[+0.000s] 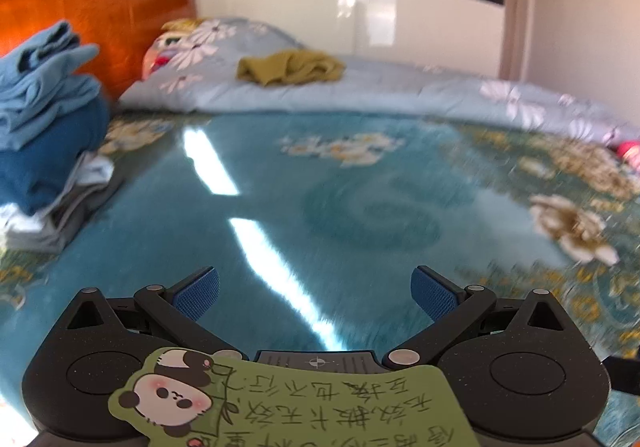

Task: Fold clothes

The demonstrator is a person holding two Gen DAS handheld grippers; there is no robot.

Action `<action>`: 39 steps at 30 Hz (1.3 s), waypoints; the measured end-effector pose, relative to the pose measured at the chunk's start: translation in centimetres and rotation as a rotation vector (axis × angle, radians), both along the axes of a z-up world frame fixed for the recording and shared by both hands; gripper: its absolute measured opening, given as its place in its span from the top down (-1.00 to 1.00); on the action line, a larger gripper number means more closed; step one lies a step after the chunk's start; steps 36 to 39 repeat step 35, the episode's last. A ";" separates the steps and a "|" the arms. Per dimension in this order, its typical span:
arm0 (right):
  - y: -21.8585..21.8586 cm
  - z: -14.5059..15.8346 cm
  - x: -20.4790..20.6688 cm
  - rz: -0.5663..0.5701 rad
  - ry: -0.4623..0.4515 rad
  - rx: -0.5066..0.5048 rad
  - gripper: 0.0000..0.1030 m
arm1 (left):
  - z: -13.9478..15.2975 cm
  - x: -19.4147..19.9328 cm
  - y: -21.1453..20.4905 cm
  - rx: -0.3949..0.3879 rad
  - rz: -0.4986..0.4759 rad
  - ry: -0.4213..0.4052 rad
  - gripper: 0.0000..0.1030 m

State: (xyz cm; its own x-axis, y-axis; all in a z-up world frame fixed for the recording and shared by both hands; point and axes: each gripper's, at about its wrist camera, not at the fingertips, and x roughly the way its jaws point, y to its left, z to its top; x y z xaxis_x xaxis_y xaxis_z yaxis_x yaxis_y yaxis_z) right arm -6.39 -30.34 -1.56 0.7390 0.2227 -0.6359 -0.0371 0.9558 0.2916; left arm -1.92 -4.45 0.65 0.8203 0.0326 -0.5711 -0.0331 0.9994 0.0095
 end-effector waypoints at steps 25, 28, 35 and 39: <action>1.1 -0.6 -0.6 -0.007 0.041 0.022 -0.98 | -1.6 -0.6 -0.5 -0.001 -0.040 0.059 -0.99; 1.2 -0.7 -0.5 -0.005 0.051 0.024 -0.98 | -1.7 -0.5 -0.5 -0.001 -0.047 0.057 -0.99; 1.7 -0.8 -0.2 0.006 0.062 0.021 -0.98 | -1.9 0.1 0.0 -0.027 -0.038 0.086 -0.99; 1.7 -0.8 -0.2 0.006 0.062 0.021 -0.98 | -1.9 0.1 0.0 -0.027 -0.038 0.086 -0.99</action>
